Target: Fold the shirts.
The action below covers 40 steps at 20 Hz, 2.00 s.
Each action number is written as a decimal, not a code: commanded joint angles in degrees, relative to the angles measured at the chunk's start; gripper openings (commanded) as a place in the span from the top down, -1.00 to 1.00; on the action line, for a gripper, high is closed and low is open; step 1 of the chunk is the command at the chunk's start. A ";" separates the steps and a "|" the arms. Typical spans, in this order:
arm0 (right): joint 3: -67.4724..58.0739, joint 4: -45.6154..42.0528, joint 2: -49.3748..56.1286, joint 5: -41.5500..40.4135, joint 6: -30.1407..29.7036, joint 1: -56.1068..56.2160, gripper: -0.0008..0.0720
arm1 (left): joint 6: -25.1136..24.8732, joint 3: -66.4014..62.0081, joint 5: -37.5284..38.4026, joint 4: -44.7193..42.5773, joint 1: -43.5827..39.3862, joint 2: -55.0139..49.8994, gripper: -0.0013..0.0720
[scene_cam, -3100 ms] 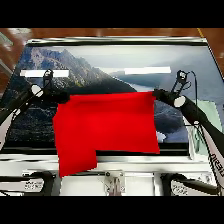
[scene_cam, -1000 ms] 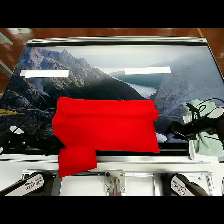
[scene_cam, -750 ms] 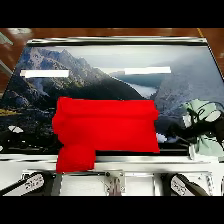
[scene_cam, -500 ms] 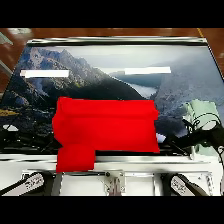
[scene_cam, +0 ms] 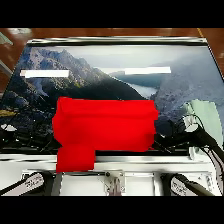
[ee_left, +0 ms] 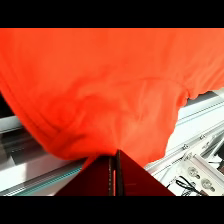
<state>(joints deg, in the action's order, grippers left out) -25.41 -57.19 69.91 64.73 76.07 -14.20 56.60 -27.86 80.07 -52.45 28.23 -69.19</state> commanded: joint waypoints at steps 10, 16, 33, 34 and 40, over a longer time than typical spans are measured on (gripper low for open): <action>-17.44 9.20 -4.42 -5.95 -4.76 3.10 0.81 | -6.73 -11.30 -0.74 15.98 0.07 4.26 0.82; -22.29 8.68 2.97 -25.44 -3.48 11.89 0.81 | -7.50 -19.45 -10.78 25.11 -3.10 -1.11 0.83; -33.14 -6.38 18.51 -25.22 11.91 12.87 0.81 | -3.10 -41.68 -13.46 28.89 -7.04 -31.36 0.82; -33.14 -6.34 18.51 -24.50 12.02 12.94 0.81 | -2.95 -41.68 -13.44 28.87 -7.58 -31.67 0.82; -33.20 -6.43 17.70 -20.98 12.46 12.11 -0.82 | -2.91 -41.79 -9.73 28.98 -8.79 -31.63 -0.22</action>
<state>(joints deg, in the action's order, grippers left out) -58.52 -63.16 88.20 41.43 88.38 -1.50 53.45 -69.52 67.57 -23.49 19.68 -100.64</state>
